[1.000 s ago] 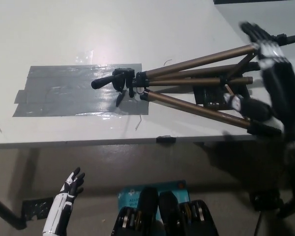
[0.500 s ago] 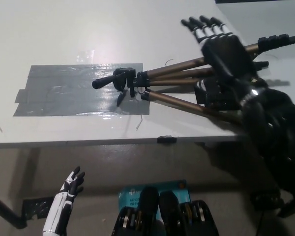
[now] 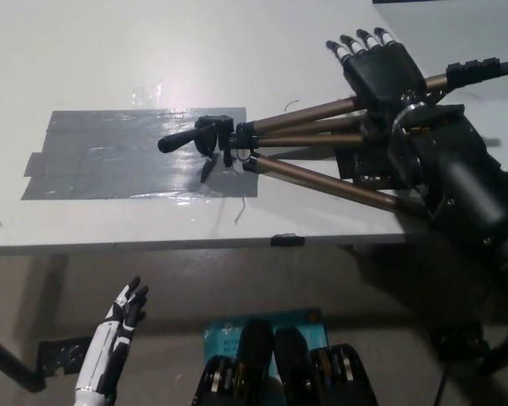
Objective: A tripod is kept on the middle of the desk infront of the robot and the robot grabs one of its legs to pick it up and hands it to a person
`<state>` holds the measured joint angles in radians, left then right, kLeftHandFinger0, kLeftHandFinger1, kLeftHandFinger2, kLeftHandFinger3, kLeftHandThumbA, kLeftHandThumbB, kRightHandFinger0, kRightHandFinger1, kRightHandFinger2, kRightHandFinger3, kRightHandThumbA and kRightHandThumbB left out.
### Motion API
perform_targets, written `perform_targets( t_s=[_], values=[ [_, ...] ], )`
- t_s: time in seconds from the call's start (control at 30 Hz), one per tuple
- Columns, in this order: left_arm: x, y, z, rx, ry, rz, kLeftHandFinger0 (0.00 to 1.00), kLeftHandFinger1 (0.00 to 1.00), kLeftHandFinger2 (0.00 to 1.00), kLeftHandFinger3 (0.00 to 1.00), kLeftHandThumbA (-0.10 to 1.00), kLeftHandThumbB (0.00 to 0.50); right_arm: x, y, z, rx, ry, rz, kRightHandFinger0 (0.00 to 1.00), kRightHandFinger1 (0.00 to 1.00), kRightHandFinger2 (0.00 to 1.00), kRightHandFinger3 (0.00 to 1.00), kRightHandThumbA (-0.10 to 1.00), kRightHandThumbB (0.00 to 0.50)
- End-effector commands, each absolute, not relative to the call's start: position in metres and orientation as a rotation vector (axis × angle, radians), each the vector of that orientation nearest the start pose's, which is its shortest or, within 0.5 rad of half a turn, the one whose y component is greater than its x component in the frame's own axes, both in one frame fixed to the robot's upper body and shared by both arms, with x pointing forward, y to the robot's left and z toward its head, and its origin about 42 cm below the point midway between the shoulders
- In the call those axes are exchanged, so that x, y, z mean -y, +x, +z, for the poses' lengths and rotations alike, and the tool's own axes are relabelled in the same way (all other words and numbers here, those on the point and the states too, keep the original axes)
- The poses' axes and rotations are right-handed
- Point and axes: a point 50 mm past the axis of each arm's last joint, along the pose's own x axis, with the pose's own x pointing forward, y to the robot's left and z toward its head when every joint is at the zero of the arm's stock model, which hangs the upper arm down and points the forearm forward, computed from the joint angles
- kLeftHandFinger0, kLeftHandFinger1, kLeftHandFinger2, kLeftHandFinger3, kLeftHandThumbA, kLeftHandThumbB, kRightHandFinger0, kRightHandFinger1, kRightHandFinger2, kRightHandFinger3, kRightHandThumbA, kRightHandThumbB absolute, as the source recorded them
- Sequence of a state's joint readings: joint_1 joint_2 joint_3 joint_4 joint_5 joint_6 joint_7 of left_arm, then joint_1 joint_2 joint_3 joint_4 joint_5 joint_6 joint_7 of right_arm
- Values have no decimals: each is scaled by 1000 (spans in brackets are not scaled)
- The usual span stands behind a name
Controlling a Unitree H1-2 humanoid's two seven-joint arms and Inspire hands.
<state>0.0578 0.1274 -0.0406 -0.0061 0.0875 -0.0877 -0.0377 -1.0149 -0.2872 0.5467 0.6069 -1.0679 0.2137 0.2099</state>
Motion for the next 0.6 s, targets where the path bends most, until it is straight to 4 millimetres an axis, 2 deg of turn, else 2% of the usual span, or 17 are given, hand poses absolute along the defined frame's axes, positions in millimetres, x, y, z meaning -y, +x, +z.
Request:
perform_targets(
  t_s=[0.0,0.23,0.27,0.3,0.33,0.37,0.4,0.43,0.47,0.53,0.57],
  values=[
    [-241,263,95,53,210,-106,1000,1000,1000,1000,904,15,146,545,354,407,-1778,30,1000,1000,1000,1000,1000,474],
    [-243,264,97,51,207,-101,996,1000,1000,1000,831,0,139,547,354,412,-1811,30,1000,1000,1000,1000,1000,469],
    [-242,264,97,56,203,-106,986,1000,1000,1000,814,0,140,549,350,455,-1802,5,1000,1000,1000,1000,858,449],
    [-242,264,97,58,202,-107,985,1000,1000,1000,813,0,140,550,348,471,-1802,-5,1000,1000,1000,1000,847,450],
    [-242,264,97,59,202,-108,984,1000,1000,1000,813,0,140,552,344,521,-1802,-19,1000,1000,1000,1000,657,376],
    [-243,262,96,57,204,-107,985,1000,1000,1000,813,6,141,552,332,702,-1747,-69,388,465,567,761,17,331],
    [-243,262,97,57,203,-107,979,1000,1000,1000,812,2,142,550,326,778,-1747,-92,123,239,391,620,-77,340],
    [-244,263,98,58,202,-108,976,1000,1000,1000,816,0,143,549,321,846,-1747,-108,5,33,200,438,-99,330],
    [-244,264,99,58,205,-108,970,1000,1000,1000,831,0,144,549,318,895,-1741,-117,1,7,155,391,-100,307],
    [-243,267,100,61,209,-110,967,1000,1000,1000,839,0,146,547,314,975,-1736,-130,0,0,215,379,-100,279],
    [-243,267,100,60,209,-112,963,1000,1000,1000,840,0,146,547,315,991,-1718,-128,0,0,274,298,-100,277]
  ],
)
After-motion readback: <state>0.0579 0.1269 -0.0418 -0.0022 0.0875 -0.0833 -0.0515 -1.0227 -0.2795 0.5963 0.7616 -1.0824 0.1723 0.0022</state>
